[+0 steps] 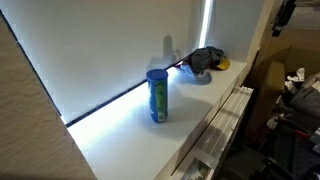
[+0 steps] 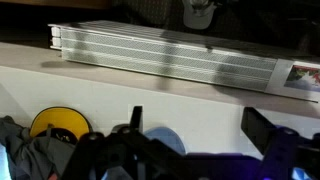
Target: Move the grey cap away from the other caps
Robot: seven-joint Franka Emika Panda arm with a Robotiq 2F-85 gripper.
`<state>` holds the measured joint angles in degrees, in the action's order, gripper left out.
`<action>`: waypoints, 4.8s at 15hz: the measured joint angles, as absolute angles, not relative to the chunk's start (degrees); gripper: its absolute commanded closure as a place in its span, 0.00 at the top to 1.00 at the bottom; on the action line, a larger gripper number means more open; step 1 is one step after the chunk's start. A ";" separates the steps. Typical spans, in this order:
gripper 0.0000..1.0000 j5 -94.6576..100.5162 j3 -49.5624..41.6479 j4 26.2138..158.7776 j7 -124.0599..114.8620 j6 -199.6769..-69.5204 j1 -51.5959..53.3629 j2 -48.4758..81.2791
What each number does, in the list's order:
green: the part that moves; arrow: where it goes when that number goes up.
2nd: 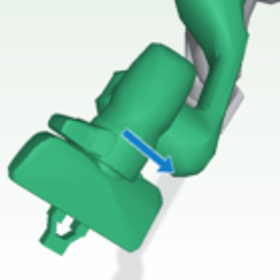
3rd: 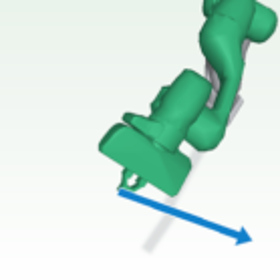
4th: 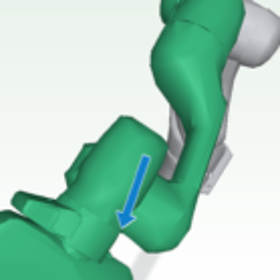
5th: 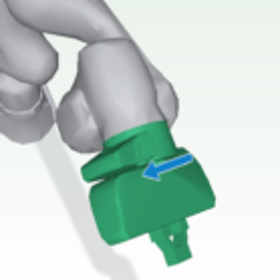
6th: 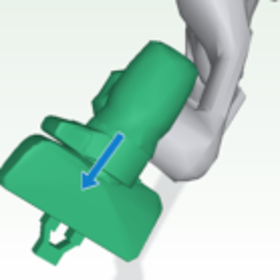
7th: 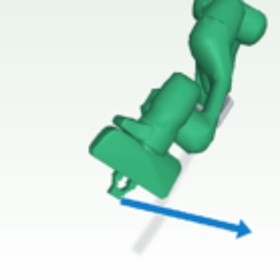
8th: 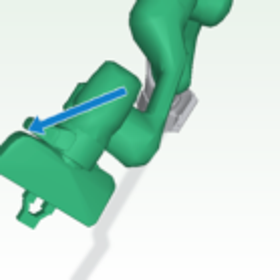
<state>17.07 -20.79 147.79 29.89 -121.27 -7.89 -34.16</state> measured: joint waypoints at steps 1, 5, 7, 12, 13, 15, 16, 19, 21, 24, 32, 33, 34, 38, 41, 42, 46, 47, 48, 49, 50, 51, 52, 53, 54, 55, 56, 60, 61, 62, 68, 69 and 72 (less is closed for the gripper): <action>1.00 17.07 -20.79 147.79 29.88 -121.26 -7.89 -34.16; 1.00 14.09 -19.53 147.50 28.89 -124.43 -6.74 -34.09; 1.00 12.52 -17.91 147.34 27.26 -126.69 -5.07 -33.33; 1.00 10.38 -18.53 147.94 25.87 -134.03 -5.03 -29.10; 1.00 9.32 -19.87 148.32 25.71 -137.69 -5.52 -28.37; 1.00 6.64 -22.32 149.35 25.56 -144.68 -6.32 -27.11; 1.00 4.93 -23.26 149.87 25.38 -148.06 -6.47 -26.51; 1.00 -1.40 -24.20 151.44 23.24 -156.46 -5.98 -24.18; 1.00 -3.80 -24.19 151.33 23.15 -153.81 -4.35 -22.05; 1.00 -3.91 -23.96 150.23 23.29 -147.68 -3.85 -21.41; 1.00 -22.35 -25.44 148.34 22.39 -157.78 5.88 -18.20; 1.00 -27.45 -27.91 147.47 22.39 -160.34 10.73 -16.30; 1.00 -32.48 -30.70 146.57 22.49 -163.15 15.61 -14.33; 1.00 -51.50 -40.84 141.47 24.55 -168.19 30.26 -6.25; 1.00 -53.01 -42.33 138.90 24.50 -164.97 30.98 -0.68; 1.00 -53.01 -42.24 138.92 24.46 -165.04 31.08 -1.00; 1.00 -52.92 -42.25 138.79 24.03 -165.14 31.12 -1.85; 1.00 -53.56 -42.25 138.12 23.09 -165.32 31.16 -1.17; 1.00 -56.82 -42.17 136.69 22.77 -165.66 31.41 -0.28; 1.00 -61.55 -42.10 134.25 23.25 -165.98 31.84 1.03; 1.00 -66.34 -41.84 131.25 23.97 -166.06 32.05 2.62; 1.00 -70.90 -41.42 128.23 24.88 -166.07 32.03 4.43; 1.00 -75.56 -40.96 125.25 26.54 -166.07 31.77 6.61; 1.00 -80.44 -40.41 122.46 28.83 -166.01 31.23 9.23; 1.00 -84.69 -40.08 120.23 30.72 -165.94 30.68 12.27; 1.00 -85.15 -40.03 119.07 30.16 -165.48 30.04 15.63; 1.00 -83.94 -39.99 118.52 27.93 -164.59 29.24 19.38; 1.00 -76.05 -39.93 115.02 20.73 -152.22 23.85 34.75; 1.00 -74.17 -38.23 113.99 19.56 -152.73 21.69 37.12; 1.00 -72.59 -34.69 113.64 19.04 -155.34 18.91 37.07; 1.00 -71.40 -32.02 114.13 19.03 -158.03 17.18 32.49; 1.00 -71.41 -32.31 114.58 19.03 -159.59 17.25 32.78; 1.00 -64.42 -30.14 117.67 14.94 -165.74 13.40 33.63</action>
